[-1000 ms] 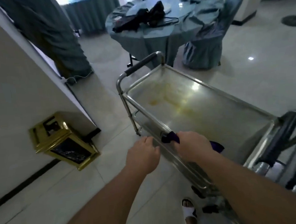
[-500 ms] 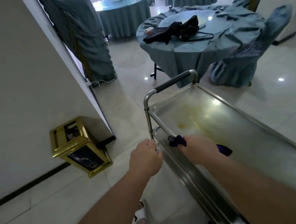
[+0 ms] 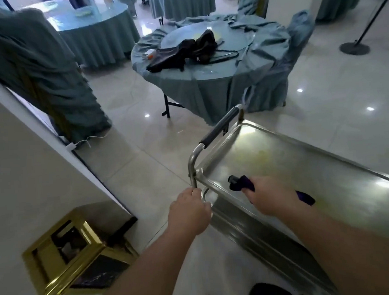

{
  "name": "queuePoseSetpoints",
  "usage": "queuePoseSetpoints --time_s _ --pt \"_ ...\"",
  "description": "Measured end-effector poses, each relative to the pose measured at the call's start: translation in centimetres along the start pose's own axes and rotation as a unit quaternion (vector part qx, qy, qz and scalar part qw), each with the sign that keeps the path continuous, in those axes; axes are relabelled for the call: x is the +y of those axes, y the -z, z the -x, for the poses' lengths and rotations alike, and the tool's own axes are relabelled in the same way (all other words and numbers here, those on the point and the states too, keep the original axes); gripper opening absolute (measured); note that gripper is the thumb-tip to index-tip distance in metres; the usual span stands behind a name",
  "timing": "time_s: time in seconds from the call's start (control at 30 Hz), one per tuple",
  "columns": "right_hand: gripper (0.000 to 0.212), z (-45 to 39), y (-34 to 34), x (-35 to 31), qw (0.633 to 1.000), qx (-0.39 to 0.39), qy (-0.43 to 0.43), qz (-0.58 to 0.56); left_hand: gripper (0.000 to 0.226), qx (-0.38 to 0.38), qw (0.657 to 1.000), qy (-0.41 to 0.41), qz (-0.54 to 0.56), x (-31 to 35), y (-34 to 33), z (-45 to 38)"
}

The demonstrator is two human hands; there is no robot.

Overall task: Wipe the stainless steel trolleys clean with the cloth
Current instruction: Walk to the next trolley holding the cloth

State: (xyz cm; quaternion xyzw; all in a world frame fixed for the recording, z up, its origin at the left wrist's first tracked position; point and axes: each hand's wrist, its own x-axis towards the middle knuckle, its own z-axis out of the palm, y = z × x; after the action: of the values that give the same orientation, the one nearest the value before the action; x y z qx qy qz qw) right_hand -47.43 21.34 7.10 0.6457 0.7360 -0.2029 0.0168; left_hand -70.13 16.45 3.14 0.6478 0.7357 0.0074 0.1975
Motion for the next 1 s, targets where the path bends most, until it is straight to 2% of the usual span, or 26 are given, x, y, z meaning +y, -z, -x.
queuePoseSetpoints --time_s 0.37,0.5,0.7,0.83,1.0 --pt "0.026 -9.9 0.4 2.2 0.993 0.011 -0.077 -0.089 0.051 -0.021 0.993 -0.111 -0.041 2.1 3.8 -13.2" --pt "0.026 -14.6 0.8 3.0 0.986 0.006 -0.084 -0.146 0.053 -0.017 0.990 -0.127 -0.054 3.1 5.8 -18.0" --pt "0.025 -18.8 -0.6 3.7 0.985 -0.005 -0.089 -0.147 0.055 -0.047 0.989 -0.129 -0.063 3.3 7.4 -25.6" --pt "0.025 -20.7 -2.4 3.7 0.983 -0.011 -0.084 -0.162 0.053 -0.061 0.981 -0.170 -0.067 3.5 8.0 -31.7" --pt "0.018 -23.3 -4.6 1.6 0.980 0.024 -0.076 -0.183 0.052 -0.099 0.960 -0.251 -0.073 5.8 7.4 -40.2"
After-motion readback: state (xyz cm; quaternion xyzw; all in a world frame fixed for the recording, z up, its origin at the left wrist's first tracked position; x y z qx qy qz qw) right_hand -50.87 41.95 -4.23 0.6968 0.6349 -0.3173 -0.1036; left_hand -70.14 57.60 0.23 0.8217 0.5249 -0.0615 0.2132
